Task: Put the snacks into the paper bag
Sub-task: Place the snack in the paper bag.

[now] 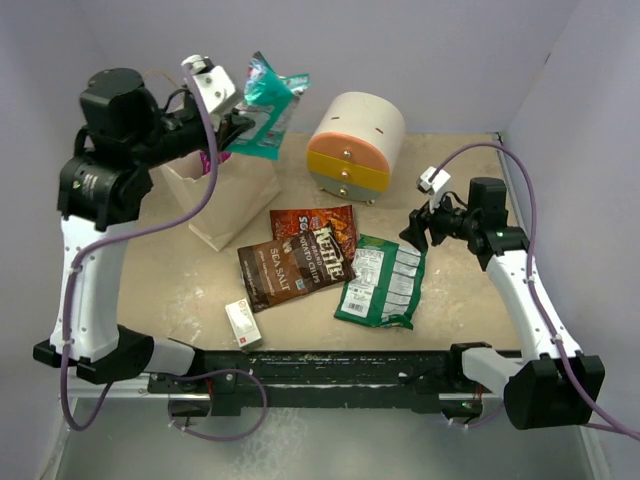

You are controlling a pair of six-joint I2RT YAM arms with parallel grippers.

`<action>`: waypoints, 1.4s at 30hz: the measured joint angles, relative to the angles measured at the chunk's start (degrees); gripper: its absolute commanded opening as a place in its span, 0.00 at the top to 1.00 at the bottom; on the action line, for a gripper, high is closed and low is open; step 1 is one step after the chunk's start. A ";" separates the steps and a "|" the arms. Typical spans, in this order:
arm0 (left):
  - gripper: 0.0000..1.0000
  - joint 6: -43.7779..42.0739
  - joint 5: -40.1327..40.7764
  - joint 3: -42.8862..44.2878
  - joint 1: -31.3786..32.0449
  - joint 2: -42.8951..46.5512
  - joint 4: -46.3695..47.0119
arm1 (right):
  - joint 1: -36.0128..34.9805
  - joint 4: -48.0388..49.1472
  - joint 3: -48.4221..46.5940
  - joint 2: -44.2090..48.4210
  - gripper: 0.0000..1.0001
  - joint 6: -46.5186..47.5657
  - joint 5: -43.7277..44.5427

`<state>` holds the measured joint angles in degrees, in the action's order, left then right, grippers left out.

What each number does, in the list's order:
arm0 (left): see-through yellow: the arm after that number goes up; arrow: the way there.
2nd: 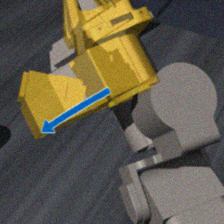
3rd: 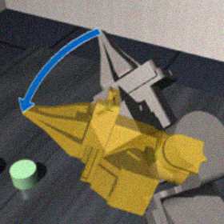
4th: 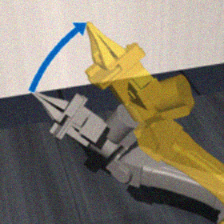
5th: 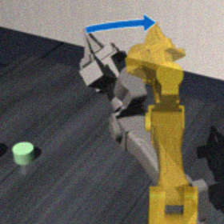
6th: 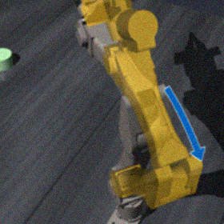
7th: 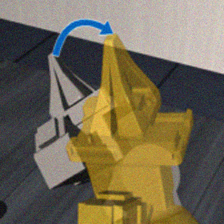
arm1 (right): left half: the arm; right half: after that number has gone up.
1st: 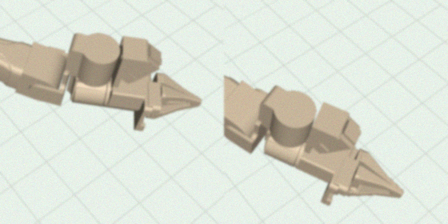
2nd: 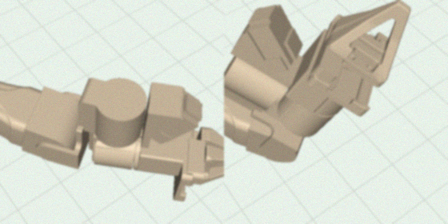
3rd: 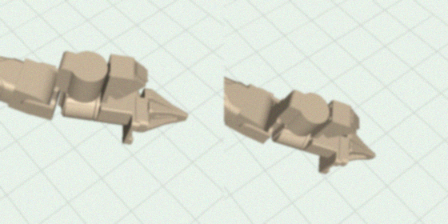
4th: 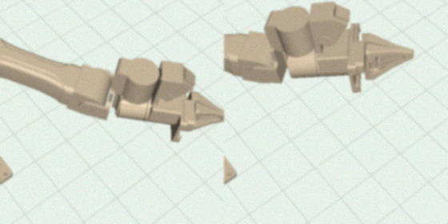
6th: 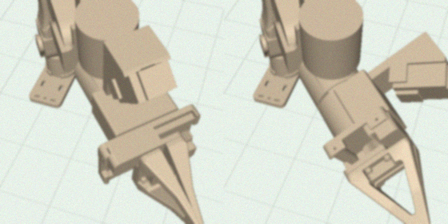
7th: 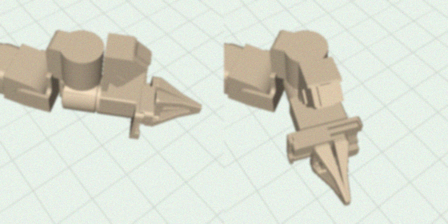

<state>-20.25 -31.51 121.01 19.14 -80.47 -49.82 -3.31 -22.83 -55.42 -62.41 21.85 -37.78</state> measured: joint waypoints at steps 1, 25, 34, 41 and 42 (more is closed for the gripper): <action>1.00 -1.05 1.20 1.22 -0.42 0.52 -0.87 | 0.00 0.00 0.63 -0.33 0.32 0.15 0.66; 1.00 -29.92 30.23 0.20 -11.69 -9.55 -3.21 | 1.60 1.97 2.71 3.58 0.32 1.55 2.75; 1.00 -30.69 22.03 7.39 -16.85 -19.69 -11.65 | 1.81 2.19 3.17 3.56 0.32 2.16 3.85; 0.97 -31.67 18.99 8.20 -18.40 -24.15 -15.43 | 1.84 2.19 3.17 3.56 0.32 2.23 3.91; 0.96 -31.80 18.80 8.20 -18.47 -24.81 -15.82 | 1.84 2.19 3.17 3.56 0.32 2.23 3.96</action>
<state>-52.05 -12.71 129.21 0.67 -105.27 -65.65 -1.48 -20.64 -52.25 -58.85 24.08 -33.82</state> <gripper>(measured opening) 0.058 0.678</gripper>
